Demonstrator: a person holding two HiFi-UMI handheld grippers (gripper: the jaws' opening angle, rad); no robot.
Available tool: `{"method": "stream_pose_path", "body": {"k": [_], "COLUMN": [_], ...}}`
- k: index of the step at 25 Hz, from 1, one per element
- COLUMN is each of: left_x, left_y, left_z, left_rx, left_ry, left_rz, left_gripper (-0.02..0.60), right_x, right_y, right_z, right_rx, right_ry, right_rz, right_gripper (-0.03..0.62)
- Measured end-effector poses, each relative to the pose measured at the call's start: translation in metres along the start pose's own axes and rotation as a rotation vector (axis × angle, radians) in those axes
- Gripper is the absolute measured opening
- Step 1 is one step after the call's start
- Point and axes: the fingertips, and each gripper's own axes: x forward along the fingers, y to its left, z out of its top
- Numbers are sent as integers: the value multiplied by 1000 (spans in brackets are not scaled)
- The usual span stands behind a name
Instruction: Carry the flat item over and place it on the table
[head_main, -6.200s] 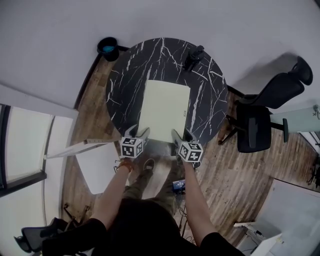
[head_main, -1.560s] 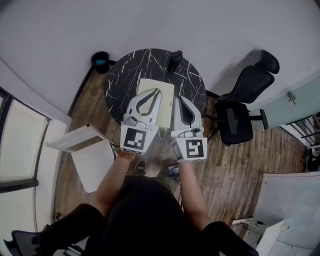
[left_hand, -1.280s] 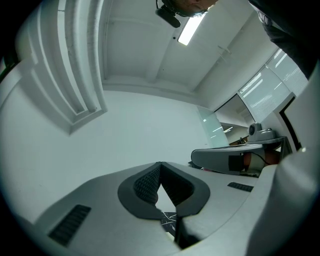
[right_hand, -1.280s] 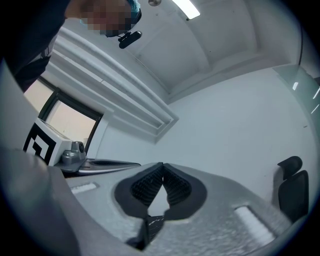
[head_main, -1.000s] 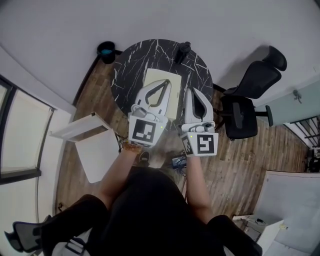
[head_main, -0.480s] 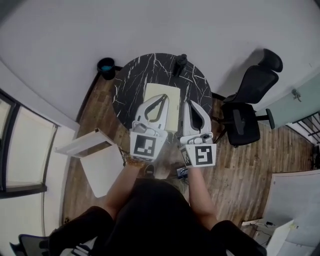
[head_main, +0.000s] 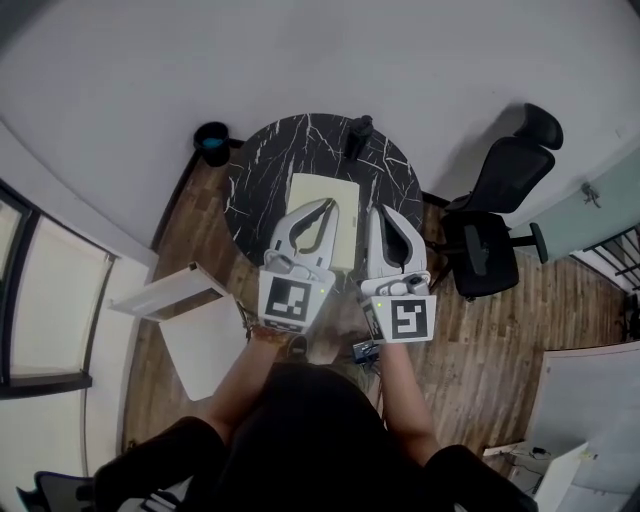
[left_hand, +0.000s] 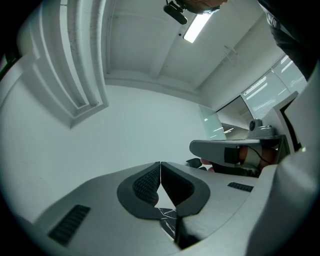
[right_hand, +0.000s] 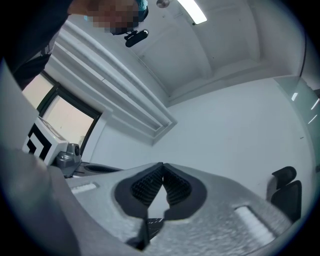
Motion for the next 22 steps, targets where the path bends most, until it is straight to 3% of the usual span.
{"method": "stream_pose_path", "body": {"k": [5,9,22], "left_x": [2,4,3], "left_y": [-1,1,-2], "left_z": [7,5,-7], "left_rx": [-30,5,-7], "left_ry": [-4,-21,2], "left_rz": [7,-1,-16], "left_gripper": [6,6,6], "right_x": [0,-1,-4], "right_y": [-9,-11,-8], "right_z": [-7,-9,-15], "right_rx": [-2,-9,-8], "right_ry": [16,16,36], "right_rz": [-22,-16,-10], "right_gripper": [-2,-2,-2]}}
